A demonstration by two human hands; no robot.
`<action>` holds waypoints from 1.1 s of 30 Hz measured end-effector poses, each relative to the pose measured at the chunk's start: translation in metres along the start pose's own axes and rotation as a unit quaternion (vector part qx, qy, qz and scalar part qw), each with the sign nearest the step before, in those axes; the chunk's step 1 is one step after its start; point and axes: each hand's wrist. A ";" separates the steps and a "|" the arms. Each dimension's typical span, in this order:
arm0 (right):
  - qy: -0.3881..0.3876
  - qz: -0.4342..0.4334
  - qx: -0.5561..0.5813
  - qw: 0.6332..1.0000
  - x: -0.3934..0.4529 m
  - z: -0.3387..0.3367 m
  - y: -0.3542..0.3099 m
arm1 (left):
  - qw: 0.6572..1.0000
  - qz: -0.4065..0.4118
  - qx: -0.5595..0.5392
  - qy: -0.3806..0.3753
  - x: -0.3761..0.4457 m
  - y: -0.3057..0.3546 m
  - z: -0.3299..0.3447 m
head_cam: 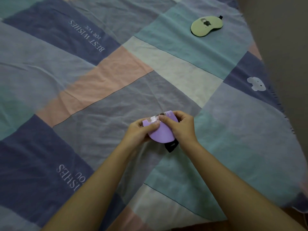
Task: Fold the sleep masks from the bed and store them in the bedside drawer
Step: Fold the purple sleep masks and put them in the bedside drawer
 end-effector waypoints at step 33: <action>-0.131 0.047 0.445 0.885 -0.023 -0.004 -0.041 | 0.948 -0.087 -0.051 0.302 0.020 -0.029 -0.022</action>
Point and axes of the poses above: each hand's wrist, its own x-axis towards the middle knuckle, its own z-axis out of the palm, y = z × x, and after that the axes turned 11 degrees about x, right-handed
